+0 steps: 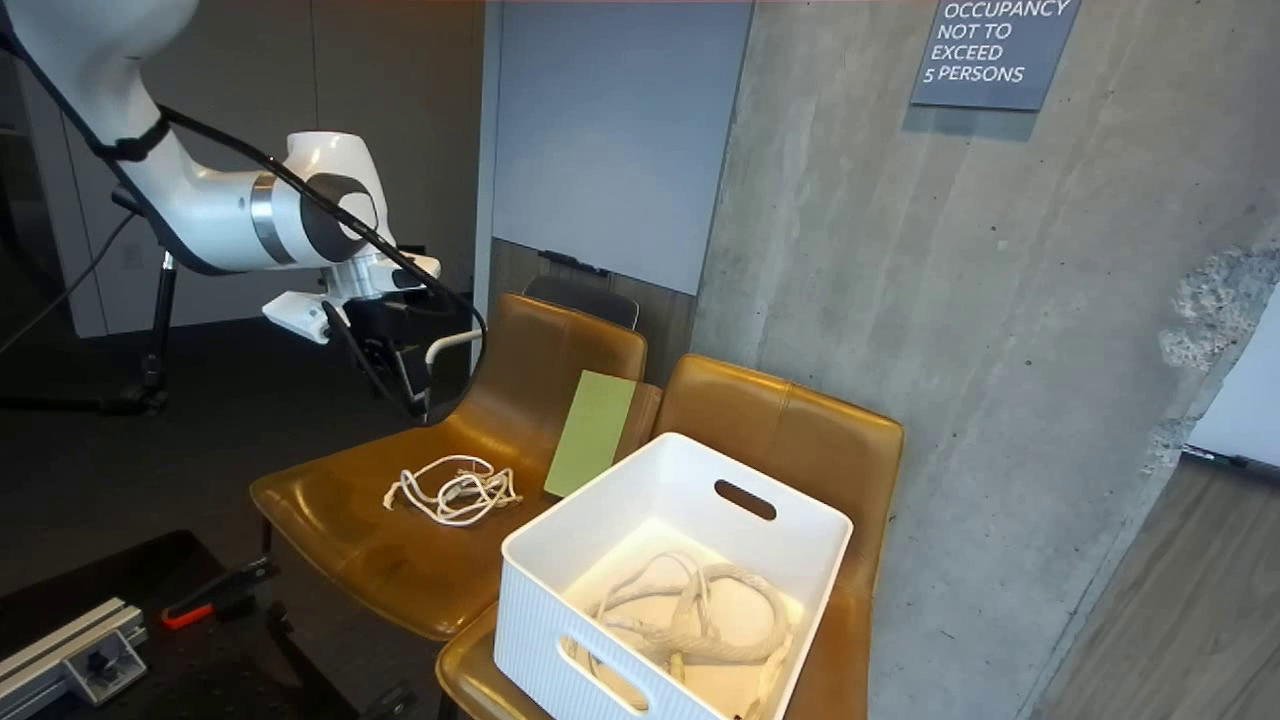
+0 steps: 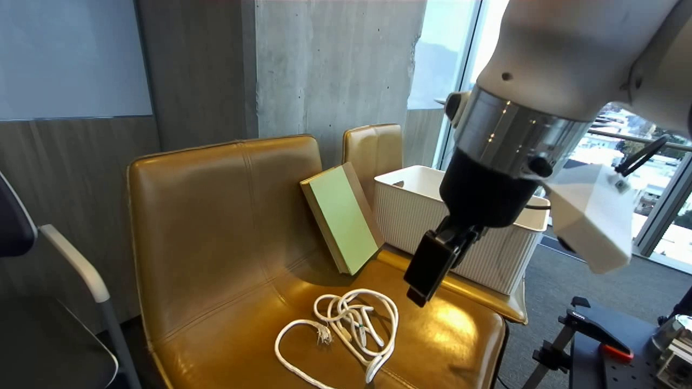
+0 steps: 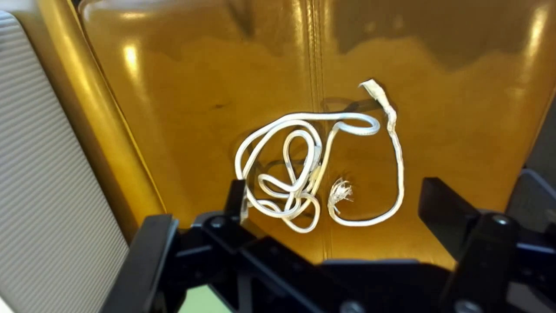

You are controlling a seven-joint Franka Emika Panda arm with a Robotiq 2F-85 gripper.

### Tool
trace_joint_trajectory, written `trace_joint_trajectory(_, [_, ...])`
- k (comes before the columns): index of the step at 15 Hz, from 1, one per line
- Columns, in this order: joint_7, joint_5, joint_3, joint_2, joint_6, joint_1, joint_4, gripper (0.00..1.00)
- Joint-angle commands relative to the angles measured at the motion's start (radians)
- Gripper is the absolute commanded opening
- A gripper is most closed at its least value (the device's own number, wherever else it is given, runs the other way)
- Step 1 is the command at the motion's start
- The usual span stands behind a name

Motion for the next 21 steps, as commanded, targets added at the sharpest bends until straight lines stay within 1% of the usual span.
trace_joint_trajectory(1, [0.035,-0.076,-0.063,0.145,0.044,0.043,0.087,1.00])
trace_joint_trajectory(4, [0.016,-0.071,-0.120,0.234,0.071,0.069,0.157,1.00])
trace_joint_trajectory(8, [-0.004,-0.032,-0.172,0.356,0.105,0.093,0.251,1.00])
trace_joint_trajectory(10, [0.008,-0.042,-0.206,0.400,0.115,0.124,0.284,1.00])
trace_joint_trajectory(13, [-0.002,-0.029,-0.238,0.470,0.134,0.152,0.342,1.00])
trace_joint_trajectory(18, [-0.024,0.000,-0.263,0.579,0.133,0.175,0.442,1.00])
trace_joint_trajectory(19, [-0.028,0.006,-0.264,0.601,0.132,0.181,0.457,0.96])
trace_joint_trajectory(20, [-0.031,0.012,-0.266,0.622,0.133,0.189,0.467,0.77])
trace_joint_trajectory(21, [-0.034,0.019,-0.268,0.640,0.135,0.195,0.476,0.71])
